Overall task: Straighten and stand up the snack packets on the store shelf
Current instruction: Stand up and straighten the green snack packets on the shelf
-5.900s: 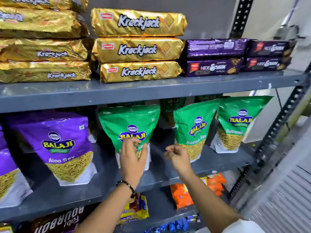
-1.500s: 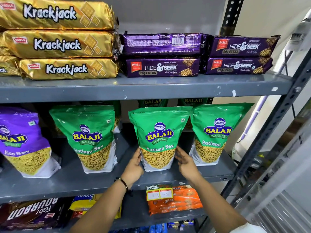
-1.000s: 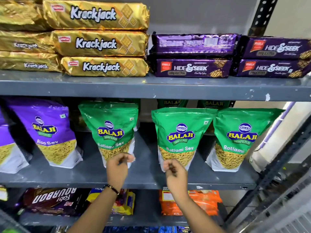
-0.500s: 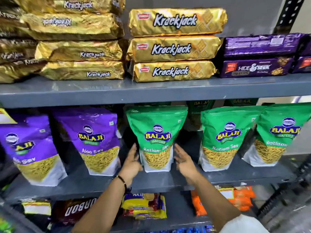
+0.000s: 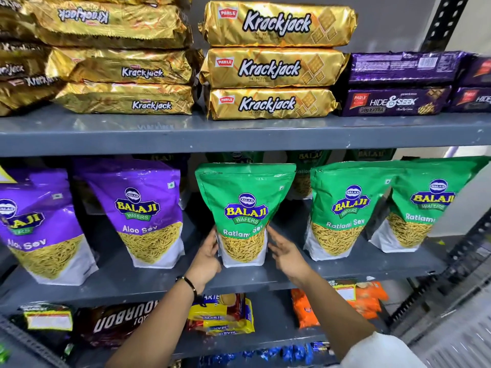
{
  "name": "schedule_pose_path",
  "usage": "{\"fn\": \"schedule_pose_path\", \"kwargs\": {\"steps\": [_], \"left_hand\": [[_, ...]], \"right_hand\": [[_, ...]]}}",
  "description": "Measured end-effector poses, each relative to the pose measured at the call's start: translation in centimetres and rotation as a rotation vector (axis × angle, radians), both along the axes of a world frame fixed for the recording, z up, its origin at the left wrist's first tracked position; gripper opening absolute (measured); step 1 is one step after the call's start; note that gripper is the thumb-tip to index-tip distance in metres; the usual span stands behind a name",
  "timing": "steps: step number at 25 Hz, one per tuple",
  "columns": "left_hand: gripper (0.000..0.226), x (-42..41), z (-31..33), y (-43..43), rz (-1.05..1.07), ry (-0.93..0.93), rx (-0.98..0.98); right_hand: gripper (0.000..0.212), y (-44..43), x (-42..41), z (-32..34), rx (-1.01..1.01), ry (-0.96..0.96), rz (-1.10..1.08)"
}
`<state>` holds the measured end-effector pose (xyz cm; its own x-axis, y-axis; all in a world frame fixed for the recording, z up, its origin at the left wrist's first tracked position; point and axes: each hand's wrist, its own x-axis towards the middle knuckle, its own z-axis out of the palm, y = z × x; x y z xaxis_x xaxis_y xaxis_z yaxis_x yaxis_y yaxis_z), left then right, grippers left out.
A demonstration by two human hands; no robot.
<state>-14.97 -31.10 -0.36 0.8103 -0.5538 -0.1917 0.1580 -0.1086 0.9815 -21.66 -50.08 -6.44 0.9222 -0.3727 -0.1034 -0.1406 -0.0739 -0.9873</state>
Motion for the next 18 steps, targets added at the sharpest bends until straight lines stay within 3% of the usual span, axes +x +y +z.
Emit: {"fn": "schedule_pose_path", "kwargs": {"steps": [18], "left_hand": [[0.094, 0.1, -0.9, -0.3, -0.007, -0.016, 0.035]], "right_hand": [[0.083, 0.1, -0.4, 1.2, 0.023, 0.045, 0.005]]}}
